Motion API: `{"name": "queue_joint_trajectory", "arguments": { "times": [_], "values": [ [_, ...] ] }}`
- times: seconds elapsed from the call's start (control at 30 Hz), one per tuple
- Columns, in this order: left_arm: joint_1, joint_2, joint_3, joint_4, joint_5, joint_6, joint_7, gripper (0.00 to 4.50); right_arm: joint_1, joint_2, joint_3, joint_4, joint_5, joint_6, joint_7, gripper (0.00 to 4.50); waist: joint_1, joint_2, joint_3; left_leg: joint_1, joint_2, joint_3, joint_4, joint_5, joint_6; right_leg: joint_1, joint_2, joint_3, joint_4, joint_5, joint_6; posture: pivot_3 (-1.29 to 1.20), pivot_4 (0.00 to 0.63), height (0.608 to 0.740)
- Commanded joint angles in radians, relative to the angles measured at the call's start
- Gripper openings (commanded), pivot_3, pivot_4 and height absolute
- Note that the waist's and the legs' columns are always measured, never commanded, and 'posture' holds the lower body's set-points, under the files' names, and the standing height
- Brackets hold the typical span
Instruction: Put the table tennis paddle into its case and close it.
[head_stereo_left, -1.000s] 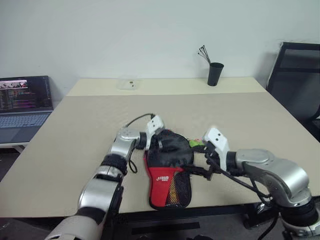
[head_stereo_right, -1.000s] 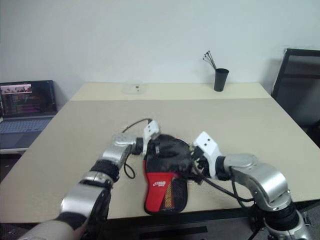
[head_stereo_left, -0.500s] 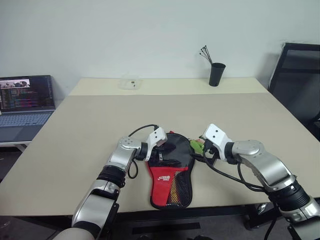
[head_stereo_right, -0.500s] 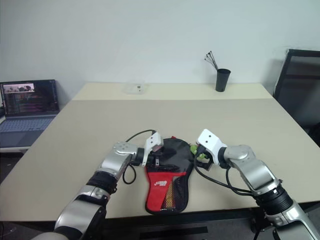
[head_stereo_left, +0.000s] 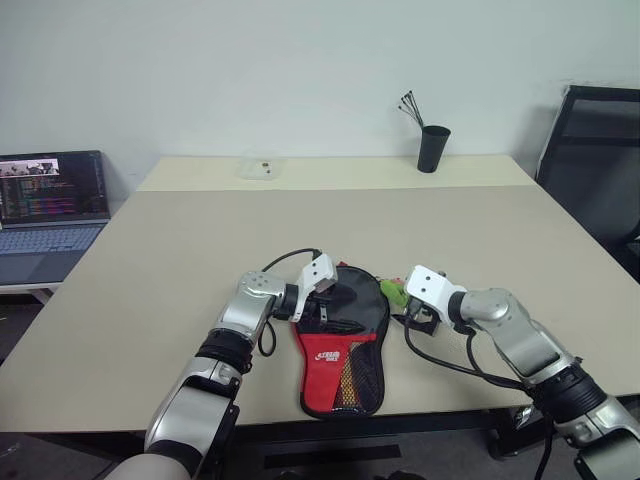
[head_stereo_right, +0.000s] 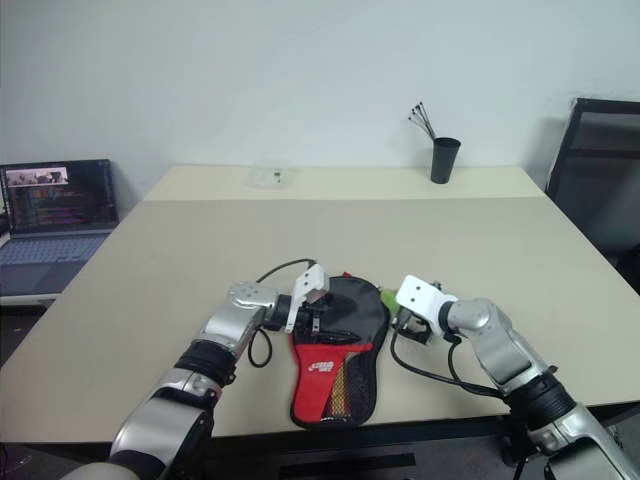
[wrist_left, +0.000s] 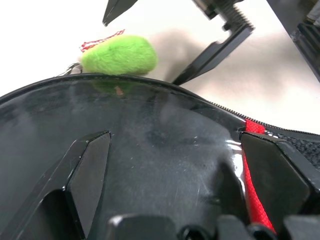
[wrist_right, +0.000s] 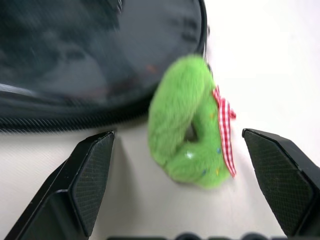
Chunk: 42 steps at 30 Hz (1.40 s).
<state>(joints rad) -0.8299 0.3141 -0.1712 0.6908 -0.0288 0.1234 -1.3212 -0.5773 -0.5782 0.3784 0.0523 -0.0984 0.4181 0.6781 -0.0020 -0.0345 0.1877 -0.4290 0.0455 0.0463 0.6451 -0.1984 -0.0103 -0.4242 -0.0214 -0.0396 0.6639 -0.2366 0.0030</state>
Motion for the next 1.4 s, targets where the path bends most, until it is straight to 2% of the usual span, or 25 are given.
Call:
{"name": "queue_joint_trajectory", "arguments": {
  "times": [0.03,0.07,0.17,0.37,0.5,0.57,0.83,1.1,1.2,1.4],
  "values": [
    [-0.006,0.007,-0.01,-0.054,-0.021,0.004,-0.011,4.48,-0.028,0.034,-0.028,0.019,-0.012,-0.027,-0.017,4.5,-0.002,0.0,0.0,0.0,0.0,0.0,0.0,0.0,0.0,0.0,0.0,0.0,0.0,0.0,0.0,0.0,0.15,0.74],
    [-0.003,0.008,-0.011,-0.06,-0.021,0.007,-0.012,4.48,-0.032,0.045,-0.032,0.027,-0.014,-0.026,-0.024,4.5,-0.003,0.0,0.0,0.0,0.0,0.0,0.0,0.0,0.0,0.0,0.0,0.0,0.0,0.0,0.0,0.0,0.15,0.74],
    [0.003,0.011,-0.014,-0.071,-0.025,0.014,-0.014,4.5,-0.049,0.08,-0.037,0.058,-0.025,-0.03,-0.049,3.95,-0.004,0.0,0.0,0.002,0.0,0.001,0.0,0.0,0.0,0.0,0.0,0.001,0.001,0.0,0.0,0.0,0.15,0.74],
    [0.004,0.016,-0.021,-0.075,-0.029,0.016,-0.009,4.5,-0.062,0.119,-0.033,0.091,-0.052,-0.034,-0.063,1.88,-0.004,0.0,0.0,0.002,0.001,0.001,0.0,0.0,0.0,0.0,0.001,0.001,0.001,0.0,0.0,0.0,0.15,0.74],
    [-0.031,0.003,-0.005,-0.015,-0.027,-0.017,0.026,4.5,-0.061,0.123,-0.039,0.089,-0.056,-0.023,-0.064,0.47,-0.003,0.0,0.0,0.002,0.001,0.002,0.0,0.0,0.0,0.0,0.001,0.002,0.001,0.0,0.0,0.0,0.15,0.74],
    [-0.052,-0.009,-0.005,0.034,-0.021,-0.037,0.041,4.5,-0.06,0.124,-0.04,0.09,-0.058,-0.02,-0.064,0.05,-0.003,0.0,0.0,0.002,0.001,0.001,0.0,0.0,0.0,0.0,0.001,0.001,0.001,0.0,0.0,0.0,0.15,0.74],
    [-0.084,-0.058,-0.037,0.225,0.023,-0.158,0.065,4.5,-0.06,0.121,-0.049,0.086,-0.063,0.001,-0.069,0.05,-0.002,0.0,0.0,0.002,0.0,0.002,0.0,0.0,0.0,0.0,0.001,0.001,0.001,0.0,0.0,0.0,0.15,0.74],
    [-0.068,-0.061,-0.061,0.31,0.062,-0.232,0.055,4.5,-0.014,0.074,-0.083,-0.013,-0.056,0.068,-0.046,0.05,-0.001,0.0,-0.001,0.003,0.0,0.003,0.0,0.0,0.0,0.002,0.0,0.001,0.001,0.0,0.0,0.0,0.15,0.74],
    [-0.067,-0.064,-0.059,0.319,0.058,-0.232,0.051,4.5,0.015,0.041,-0.102,-0.073,-0.054,0.102,-0.032,0.05,-0.001,0.001,-0.002,0.004,0.0,0.003,0.0,0.0,0.0,0.003,0.0,0.001,0.001,0.0,0.0,0.0,0.15,0.74],
    [-0.065,-0.07,-0.053,0.326,0.051,-0.216,0.042,4.5,0.138,-0.064,-0.149,-0.319,0.0,0.201,0.06,0.05,0.003,0.003,-0.004,0.004,0.0,0.003,0.0,0.0,0.0,0.003,0.0,0.001,0.0,0.0,0.0,0.0,0.15,0.74]
  ]
}}
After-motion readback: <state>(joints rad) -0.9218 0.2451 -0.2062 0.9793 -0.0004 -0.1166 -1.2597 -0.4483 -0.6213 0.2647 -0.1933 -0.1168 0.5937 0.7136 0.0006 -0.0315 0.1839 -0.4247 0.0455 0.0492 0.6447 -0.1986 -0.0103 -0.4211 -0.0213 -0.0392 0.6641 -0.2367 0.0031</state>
